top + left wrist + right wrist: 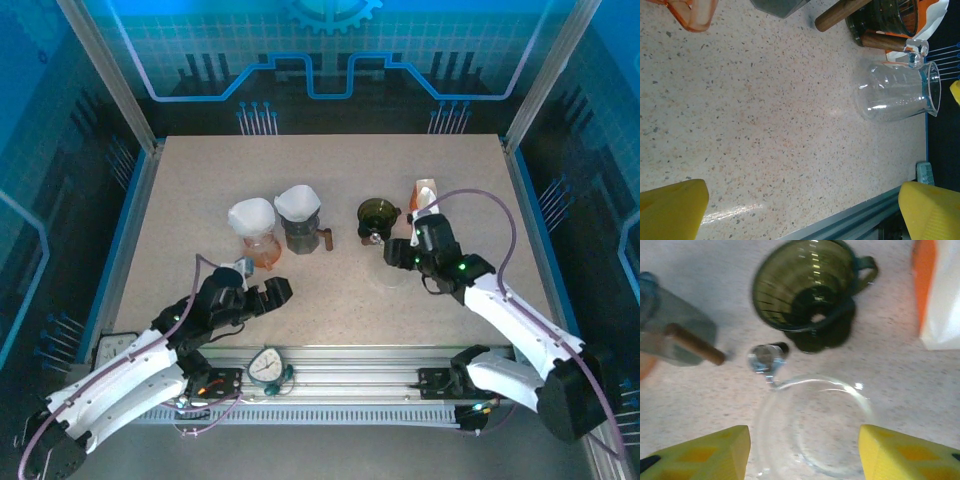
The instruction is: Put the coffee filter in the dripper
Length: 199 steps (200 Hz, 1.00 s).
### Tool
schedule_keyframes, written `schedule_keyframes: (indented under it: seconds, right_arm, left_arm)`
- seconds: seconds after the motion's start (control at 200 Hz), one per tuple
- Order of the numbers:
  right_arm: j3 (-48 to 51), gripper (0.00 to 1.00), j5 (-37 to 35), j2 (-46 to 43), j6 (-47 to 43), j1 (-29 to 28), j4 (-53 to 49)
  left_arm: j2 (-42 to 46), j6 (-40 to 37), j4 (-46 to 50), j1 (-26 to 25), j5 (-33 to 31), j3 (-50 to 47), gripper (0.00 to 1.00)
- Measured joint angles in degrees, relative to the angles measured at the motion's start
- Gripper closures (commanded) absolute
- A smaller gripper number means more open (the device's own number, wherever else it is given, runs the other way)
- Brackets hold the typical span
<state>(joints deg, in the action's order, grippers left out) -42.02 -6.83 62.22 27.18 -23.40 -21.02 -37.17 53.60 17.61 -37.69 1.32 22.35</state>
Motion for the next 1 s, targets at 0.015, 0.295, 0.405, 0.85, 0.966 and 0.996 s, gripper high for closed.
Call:
schedule_keyframes:
  seconds: [0.015,0.295,0.405,0.85,0.966,0.996]
  right_arm:
    - [-0.5,0.43,0.4,0.7,-0.5,0.7,-0.5]
    - [-5.4,0.55,4.0,11.3,-5.2,5.8,-2.5]
    - [-6.2,0.62,4.0,13.3,-6.5,5.9,-3.0]
    - [-6.5,0.88,3.4,11.8,-9.7,1.7,-9.2]
    - [-7.2,0.88,2.1,11.0,-10.2,-3.3,-12.1]
    - [-7.6,0.89,1.9,11.0,-10.2,-4.8,-12.8]
  left_arm:
    - [-0.2,0.0,-0.1,0.0,0.0,0.0,0.01]
    - [-0.8,-0.2,-0.2,0.0,0.0,0.0,0.01]
    - [-0.8,-0.2,-0.2,0.0,0.0,0.0,0.01]
    - [-0.7,-0.2,-0.1,0.0,0.0,0.0,0.01]
    - [-0.7,-0.7,-0.1,0.0,0.0,0.0,0.01]
    - [-0.7,-0.8,-0.1,0.0,0.0,0.0,0.01]
